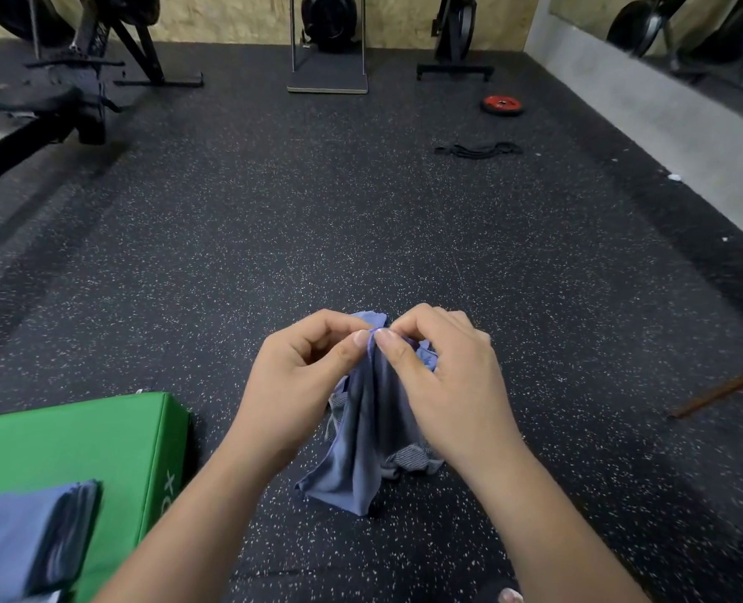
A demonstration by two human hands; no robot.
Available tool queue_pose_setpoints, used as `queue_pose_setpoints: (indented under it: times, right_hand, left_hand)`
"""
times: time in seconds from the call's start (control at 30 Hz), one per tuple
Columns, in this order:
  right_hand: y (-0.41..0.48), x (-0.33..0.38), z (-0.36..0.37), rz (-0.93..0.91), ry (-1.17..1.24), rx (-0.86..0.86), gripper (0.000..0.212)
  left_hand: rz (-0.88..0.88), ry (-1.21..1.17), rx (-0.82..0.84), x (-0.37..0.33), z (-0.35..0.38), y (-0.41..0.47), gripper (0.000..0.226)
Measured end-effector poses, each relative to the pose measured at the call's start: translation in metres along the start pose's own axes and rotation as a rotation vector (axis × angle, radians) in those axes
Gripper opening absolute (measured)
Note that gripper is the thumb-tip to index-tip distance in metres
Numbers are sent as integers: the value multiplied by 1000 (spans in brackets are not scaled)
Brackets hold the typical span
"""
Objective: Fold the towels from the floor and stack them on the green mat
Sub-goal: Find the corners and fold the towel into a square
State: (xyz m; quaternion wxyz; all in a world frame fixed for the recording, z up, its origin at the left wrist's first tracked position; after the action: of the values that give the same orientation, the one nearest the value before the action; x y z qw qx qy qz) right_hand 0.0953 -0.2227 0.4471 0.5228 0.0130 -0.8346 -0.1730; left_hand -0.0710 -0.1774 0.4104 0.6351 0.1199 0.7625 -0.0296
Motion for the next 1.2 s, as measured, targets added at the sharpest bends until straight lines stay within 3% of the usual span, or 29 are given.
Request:
queue_pose_setpoints:
  times: [0.2,0.37,0.63,0.77,0.9,1.07,1.2]
  right_hand:
    - [0,1,0,30,18,-13,17]
    - [1,3,2,17,1,14,24]
    - [7,5,-21,-82,-317,-63,23]
    - [12,14,-34,-190,-129,-74,9]
    - [10,25,-47,-219,35,-113,10]
    - [11,15,-49,-180,92,-175,19]
    - [13,10,-47,-131,30,-123,36]
  left_hand:
    - [-9,-56,21,-1,0,-3,18]
    - [33,-41,-6,-4,-5,0,10]
    - [57,-99,-174,-4,-38,13,14]
    - [95,-74,-205,-9,-47,15,12]
    - [148,-78,-242,-17,-55,14,15]
    - [151,-8,-238,-21,-46,12,11]
    - [137,6,-213,-21,-38,11,12]
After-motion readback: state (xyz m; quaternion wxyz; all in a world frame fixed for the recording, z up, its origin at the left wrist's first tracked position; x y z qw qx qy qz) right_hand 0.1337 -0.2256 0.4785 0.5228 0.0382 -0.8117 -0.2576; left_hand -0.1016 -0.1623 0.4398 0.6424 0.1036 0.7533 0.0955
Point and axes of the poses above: each hand's wrist, its own y-axis towards the middle knuckle, its own z-axis out of the palm, x = y × z, the point moved 6 cm from there along y, towards the middle knuckle, and after that the axes turned 12 degrees about y, right-handed, at the moved point
